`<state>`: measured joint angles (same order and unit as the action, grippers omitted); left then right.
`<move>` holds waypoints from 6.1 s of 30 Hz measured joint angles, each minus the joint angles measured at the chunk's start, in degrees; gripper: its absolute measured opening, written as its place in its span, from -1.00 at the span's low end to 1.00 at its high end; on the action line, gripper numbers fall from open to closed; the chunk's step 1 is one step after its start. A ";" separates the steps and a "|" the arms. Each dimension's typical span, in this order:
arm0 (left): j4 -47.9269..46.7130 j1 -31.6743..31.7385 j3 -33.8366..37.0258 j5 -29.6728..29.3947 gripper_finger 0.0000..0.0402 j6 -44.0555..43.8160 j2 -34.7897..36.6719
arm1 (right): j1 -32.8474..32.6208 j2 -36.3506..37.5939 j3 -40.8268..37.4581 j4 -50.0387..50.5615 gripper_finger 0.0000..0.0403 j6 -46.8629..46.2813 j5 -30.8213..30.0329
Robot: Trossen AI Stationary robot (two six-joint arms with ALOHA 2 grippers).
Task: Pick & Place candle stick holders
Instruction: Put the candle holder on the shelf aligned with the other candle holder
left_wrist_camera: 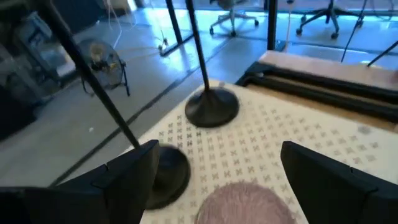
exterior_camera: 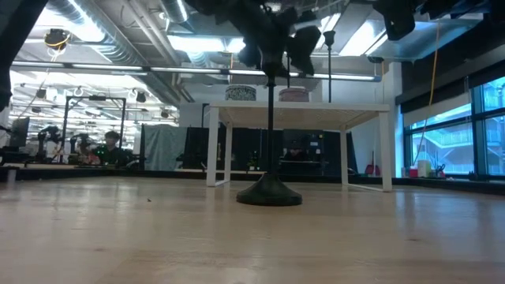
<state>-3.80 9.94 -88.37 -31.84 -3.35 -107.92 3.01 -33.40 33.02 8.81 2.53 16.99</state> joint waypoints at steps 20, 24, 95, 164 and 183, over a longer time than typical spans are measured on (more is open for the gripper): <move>-15.03 -17.21 -0.01 26.37 0.66 11.82 14.98 | -1.06 -1.75 0.01 -1.46 0.33 0.41 0.34; -22.65 -23.19 0.01 24.79 0.66 9.80 16.51 | -3.45 -4.91 -0.01 -2.87 0.33 1.13 3.17; 40.28 -48.42 63.16 -15.38 0.66 13.94 51.41 | -24.78 -78.14 7.88 -56.12 0.33 -20.66 -42.42; 54.57 -29.32 63.09 21.63 0.64 2.29 29.56 | -27.66 -71.02 31.40 -20.62 -0.92 -19.44 -39.87; 65.18 -25.91 60.42 29.57 0.13 -1.48 18.62 | -27.81 -71.02 31.34 -20.63 -0.92 -18.76 -42.45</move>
<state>61.38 -15.97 -27.95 -2.27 -4.83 -89.30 -24.80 -104.42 64.36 -11.81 -16.23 -25.46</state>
